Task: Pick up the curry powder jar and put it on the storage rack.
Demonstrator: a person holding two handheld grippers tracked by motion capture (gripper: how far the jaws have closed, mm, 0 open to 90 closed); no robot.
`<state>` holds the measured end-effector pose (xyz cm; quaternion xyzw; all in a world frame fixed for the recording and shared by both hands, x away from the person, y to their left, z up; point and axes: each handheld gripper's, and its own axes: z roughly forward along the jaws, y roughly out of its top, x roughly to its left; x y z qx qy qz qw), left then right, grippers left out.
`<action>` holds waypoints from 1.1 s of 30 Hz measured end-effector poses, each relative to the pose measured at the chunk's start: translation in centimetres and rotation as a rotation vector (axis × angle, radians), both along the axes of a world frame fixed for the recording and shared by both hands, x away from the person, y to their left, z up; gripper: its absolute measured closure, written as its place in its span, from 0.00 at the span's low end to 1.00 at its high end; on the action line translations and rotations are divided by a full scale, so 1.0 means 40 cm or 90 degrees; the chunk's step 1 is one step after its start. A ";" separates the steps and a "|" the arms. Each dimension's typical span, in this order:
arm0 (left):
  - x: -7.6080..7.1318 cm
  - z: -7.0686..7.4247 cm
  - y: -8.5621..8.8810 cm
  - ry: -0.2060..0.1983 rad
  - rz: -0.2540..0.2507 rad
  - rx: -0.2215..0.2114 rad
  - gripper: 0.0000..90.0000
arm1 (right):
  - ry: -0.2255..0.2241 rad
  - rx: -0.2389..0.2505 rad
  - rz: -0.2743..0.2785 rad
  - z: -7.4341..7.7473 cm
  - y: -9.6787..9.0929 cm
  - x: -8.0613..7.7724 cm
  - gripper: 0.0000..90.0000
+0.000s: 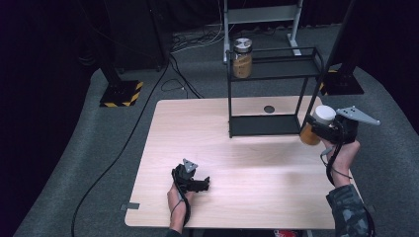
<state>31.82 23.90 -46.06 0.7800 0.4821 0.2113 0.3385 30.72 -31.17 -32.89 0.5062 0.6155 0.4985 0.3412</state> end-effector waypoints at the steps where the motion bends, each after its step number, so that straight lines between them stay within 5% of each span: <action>1: 0.000 0.000 0.000 0.000 0.000 0.000 0.01 | 0.000 0.001 0.000 0.004 -0.001 0.000 0.37; 33: 0.000 0.000 0.000 0.000 0.000 0.000 0.01 | -0.029 -0.028 0.021 0.178 0.014 0.037 0.37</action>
